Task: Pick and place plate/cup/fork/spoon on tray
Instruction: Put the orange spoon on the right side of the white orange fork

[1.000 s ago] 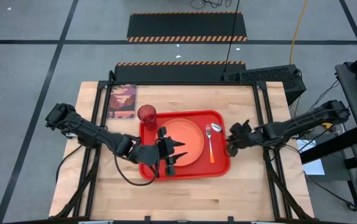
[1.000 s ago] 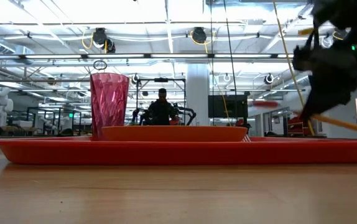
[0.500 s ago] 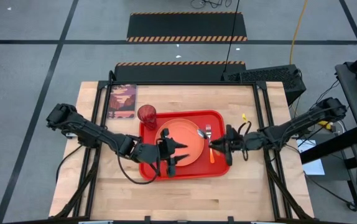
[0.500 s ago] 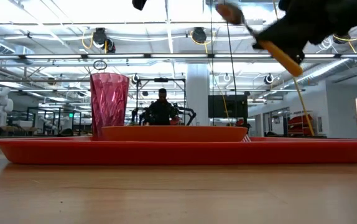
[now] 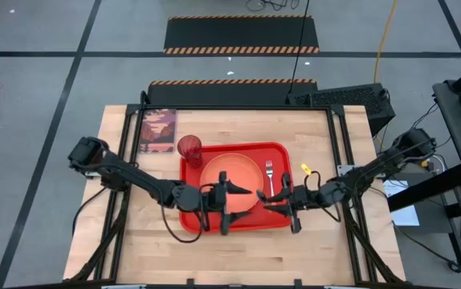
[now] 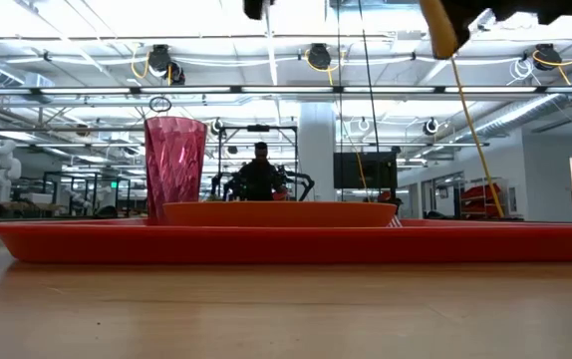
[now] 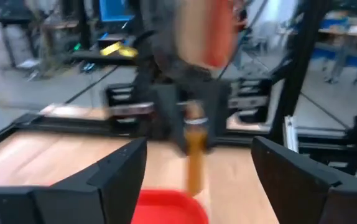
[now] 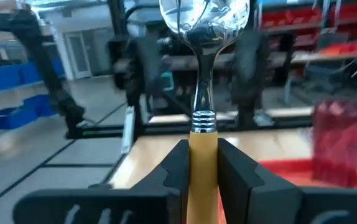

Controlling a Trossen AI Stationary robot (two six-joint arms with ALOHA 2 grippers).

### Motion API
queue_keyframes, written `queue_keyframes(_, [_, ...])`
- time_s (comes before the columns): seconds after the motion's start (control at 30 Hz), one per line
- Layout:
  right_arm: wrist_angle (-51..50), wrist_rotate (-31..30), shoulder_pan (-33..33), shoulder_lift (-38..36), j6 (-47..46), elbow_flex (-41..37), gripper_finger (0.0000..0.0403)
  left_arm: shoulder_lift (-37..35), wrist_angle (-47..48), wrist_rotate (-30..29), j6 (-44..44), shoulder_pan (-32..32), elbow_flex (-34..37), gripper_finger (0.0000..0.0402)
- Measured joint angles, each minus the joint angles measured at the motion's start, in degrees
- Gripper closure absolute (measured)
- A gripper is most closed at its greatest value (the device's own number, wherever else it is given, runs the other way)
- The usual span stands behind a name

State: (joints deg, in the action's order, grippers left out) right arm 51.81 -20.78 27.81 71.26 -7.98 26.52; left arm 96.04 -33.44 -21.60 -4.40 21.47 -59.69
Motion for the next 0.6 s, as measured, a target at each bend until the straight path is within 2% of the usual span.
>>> queue_keyframes(0.2, [8.33, 1.44, -0.57, 5.29, 4.12, -0.02, 0.0358, 5.17, -11.82, 1.19, 3.53, -0.78, 0.09, 0.0115])
queue_keyframes(0.27, [10.34, 2.47, -1.07, 6.91, 4.19, -0.02, 0.0358, 6.45, -14.46, 3.87, 5.17, -1.51, 0.07, 0.0124])
queue_keyframes(0.37, [11.56, 4.51, -1.74, 8.49, 4.19, -0.02, 0.0358, 7.12, -14.93, 6.89, 5.86, -2.08, 0.07, 0.0138])
queue_keyframes(0.6, [14.26, 3.14, -3.12, 10.33, 4.21, -0.02, 0.0358, 6.99, -14.23, 9.59, 4.19, -3.36, 0.03, 0.0173])
